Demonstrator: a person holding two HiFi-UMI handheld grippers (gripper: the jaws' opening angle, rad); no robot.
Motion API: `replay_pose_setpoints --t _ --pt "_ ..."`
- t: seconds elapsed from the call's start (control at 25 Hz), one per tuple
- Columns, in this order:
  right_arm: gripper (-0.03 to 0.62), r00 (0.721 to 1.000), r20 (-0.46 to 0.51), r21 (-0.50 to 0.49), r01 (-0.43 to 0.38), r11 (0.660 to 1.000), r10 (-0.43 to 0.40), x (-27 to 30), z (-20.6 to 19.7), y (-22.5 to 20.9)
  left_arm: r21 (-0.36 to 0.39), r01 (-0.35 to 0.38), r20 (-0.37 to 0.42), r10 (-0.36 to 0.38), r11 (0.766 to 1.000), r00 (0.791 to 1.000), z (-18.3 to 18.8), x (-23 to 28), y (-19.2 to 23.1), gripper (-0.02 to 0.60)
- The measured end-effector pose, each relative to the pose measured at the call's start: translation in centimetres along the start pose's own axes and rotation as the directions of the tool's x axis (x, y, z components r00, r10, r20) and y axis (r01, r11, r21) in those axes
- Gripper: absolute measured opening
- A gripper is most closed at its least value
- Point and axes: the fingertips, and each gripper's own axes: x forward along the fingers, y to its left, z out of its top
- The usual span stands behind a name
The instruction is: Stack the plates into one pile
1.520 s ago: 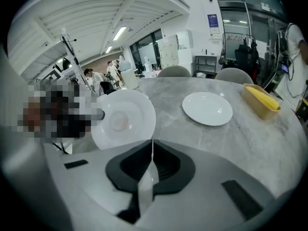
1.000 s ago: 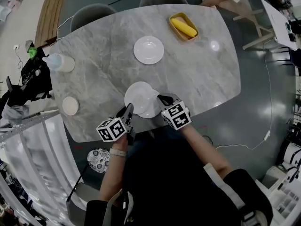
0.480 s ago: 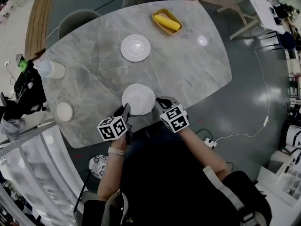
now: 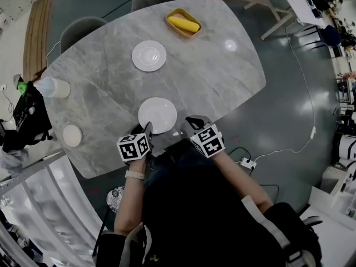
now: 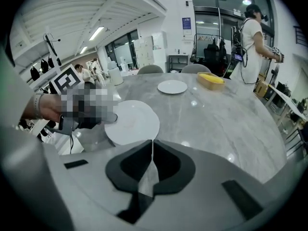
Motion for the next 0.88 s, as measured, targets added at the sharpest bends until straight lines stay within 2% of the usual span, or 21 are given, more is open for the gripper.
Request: replay_pose_setpoints --t 0.12,0.2,0.52,0.88 --pt "0.020 1.000 0.007 0.018 0.010 1.000 -0.010 -0.5 -0.4 -0.1 0.087 -0.040 -0.061 0.046 0.995 0.997 -1.1 0.0 -0.1 0.175" --pt "0.020 1.000 0.011 0.023 0.016 1.000 -0.016 -0.8 -0.6 0.0 0.112 -0.054 -0.085 0.064 0.992 0.994 -1.8 -0.1 0.0 0.209" --pt "0.020 0.999 0.022 0.037 0.031 0.999 -0.032 -1.8 -1.2 0.8 0.165 -0.081 -0.115 0.101 0.983 0.988 -3.5 -1.3 0.3 0.241" --pt "0.020 0.998 0.023 0.066 0.062 0.996 -0.064 -3.0 -2.8 1.4 0.218 -0.003 -0.111 0.028 0.976 0.993 -4.3 -1.2 -1.3 0.241"
